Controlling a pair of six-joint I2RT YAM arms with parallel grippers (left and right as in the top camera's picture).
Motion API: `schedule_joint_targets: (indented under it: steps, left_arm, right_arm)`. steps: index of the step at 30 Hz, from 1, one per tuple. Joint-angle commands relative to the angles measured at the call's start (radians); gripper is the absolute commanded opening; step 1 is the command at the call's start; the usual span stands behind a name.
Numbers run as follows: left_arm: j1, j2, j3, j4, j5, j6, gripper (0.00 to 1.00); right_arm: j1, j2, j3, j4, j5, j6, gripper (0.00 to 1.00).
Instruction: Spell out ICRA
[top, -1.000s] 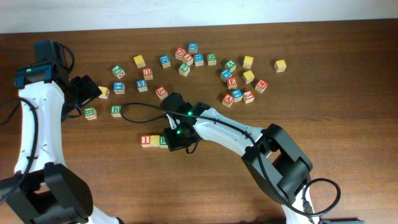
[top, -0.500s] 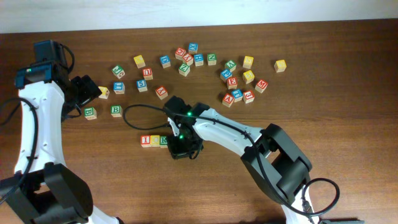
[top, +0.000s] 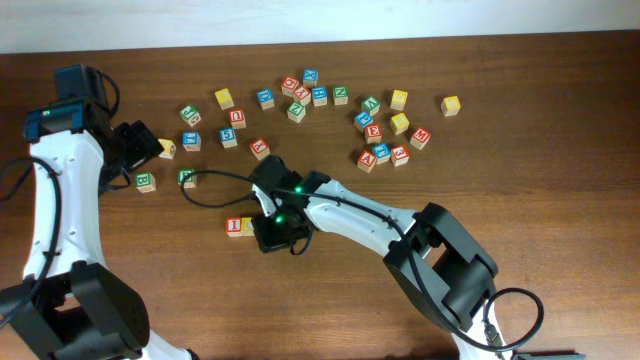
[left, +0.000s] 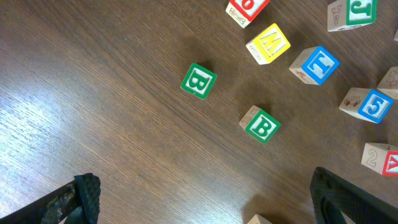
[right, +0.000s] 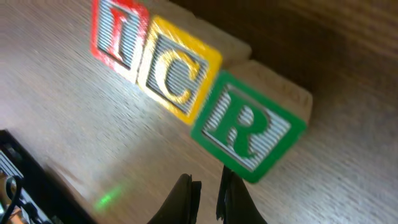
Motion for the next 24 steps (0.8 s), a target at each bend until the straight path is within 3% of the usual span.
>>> schedule_joint_targets:
  steps: [1,12,20,24]
  left_arm:
    - [0.003,0.000,0.014,-0.001,0.003,-0.013,0.99]
    - [0.003,0.000,0.014,-0.001,0.003,-0.013,0.99]
    - [0.003,0.000,0.014,-0.001,0.003,-0.013,0.99]
    - [0.003,0.000,0.014,-0.001,0.003,-0.013,0.99]
  right_arm:
    - [0.005,0.013,-0.003,0.018,0.016,-0.003,0.07]
    - [0.005,0.013,-0.003,0.027,0.056,-0.003,0.07]
    - [0.004,0.013,-0.003,-0.142,0.115,-0.042,0.07]
    - [0.003,0.013,-0.003,-0.134,0.204,-0.041,0.07]
